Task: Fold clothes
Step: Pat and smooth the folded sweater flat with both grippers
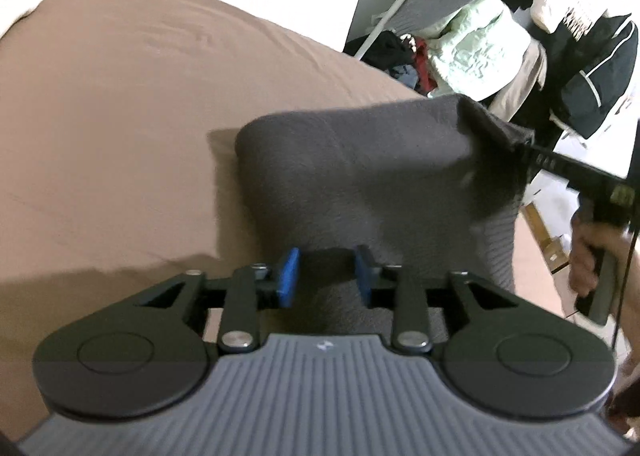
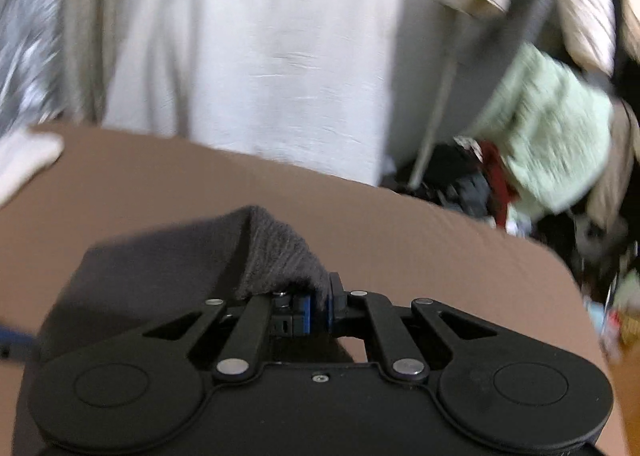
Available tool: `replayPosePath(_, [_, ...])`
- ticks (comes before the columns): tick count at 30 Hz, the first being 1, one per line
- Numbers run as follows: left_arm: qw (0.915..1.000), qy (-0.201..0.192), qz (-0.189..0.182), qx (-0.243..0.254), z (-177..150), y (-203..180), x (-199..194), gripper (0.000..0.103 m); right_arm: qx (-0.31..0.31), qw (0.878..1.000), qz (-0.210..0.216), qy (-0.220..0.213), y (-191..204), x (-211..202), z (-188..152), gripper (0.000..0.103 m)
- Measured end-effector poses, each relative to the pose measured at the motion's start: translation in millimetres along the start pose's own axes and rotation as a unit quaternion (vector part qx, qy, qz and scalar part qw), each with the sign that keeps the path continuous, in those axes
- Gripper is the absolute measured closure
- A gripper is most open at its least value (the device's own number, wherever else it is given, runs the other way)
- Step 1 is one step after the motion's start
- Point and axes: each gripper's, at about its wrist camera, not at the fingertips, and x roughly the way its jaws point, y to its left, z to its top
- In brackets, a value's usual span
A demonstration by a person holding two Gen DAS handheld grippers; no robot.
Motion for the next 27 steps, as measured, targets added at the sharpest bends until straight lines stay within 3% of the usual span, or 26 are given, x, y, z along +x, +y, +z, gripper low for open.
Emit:
replayPosePath(4, [0.9997,-0.004,-0.016,0.019,1,-7,-6,0.071,0.039,0.999,-0.010,-0.006,-22,4,-1,0.097])
replayPosePath(5, [0.9992,0.003,-0.031,0.024,1,-9,-2,0.068,0.038,0.999,-0.013,-0.008,-23,6,-2,0.097])
replayPosePath(6, [0.9983,0.013,-0.048,0.030,1,-12,3,0.055,0.035,0.999,-0.010,-0.005,-23,13,-2,0.097])
replayPosePath(8, [0.9983,0.032,-0.035,0.035,-4,-17,17,0.049,0.031,0.999,0.003,0.027,-25,30,-1,0.095])
replayPosePath(9, [0.9982,0.041,-0.013,0.041,-6,-20,23,0.047,0.033,0.998,0.001,0.048,-25,37,-3,0.086])
replayPosePath(10, [0.9977,0.046,0.007,0.049,-9,-24,26,0.045,0.036,0.997,-0.012,0.061,-24,39,-6,0.068])
replayPosePath(11, [0.9974,0.045,0.018,0.054,-10,-27,26,0.044,0.041,0.997,-0.034,0.062,-23,33,-8,0.066])
replayPosePath(13, [0.9989,0.024,-0.007,0.041,-9,-31,15,0.044,0.057,0.996,-0.036,0.051,-23,5,-22,0.064])
replayPosePath(16, [0.9977,-0.008,-0.067,0.010,-7,-35,-5,0.044,0.047,0.997,0.031,0.055,-19,-35,-53,0.064])
replayPosePath(18, [0.9982,0.010,-0.058,0.010,-7,-46,-7,0.044,0.020,0.996,0.048,0.072,-14,-53,-76,0.064])
replayPosePath(20, [0.9985,0.034,-0.036,0.024,-13,-58,-5,0.044,0.015,0.995,0.036,0.093,-14,-66,-97,0.064])
replayPosePath(27, [0.9919,0.126,-0.014,0.013,-50,-64,-11,0.038,0.153,0.977,0.068,0.134,-44,-129,-160,0.054])
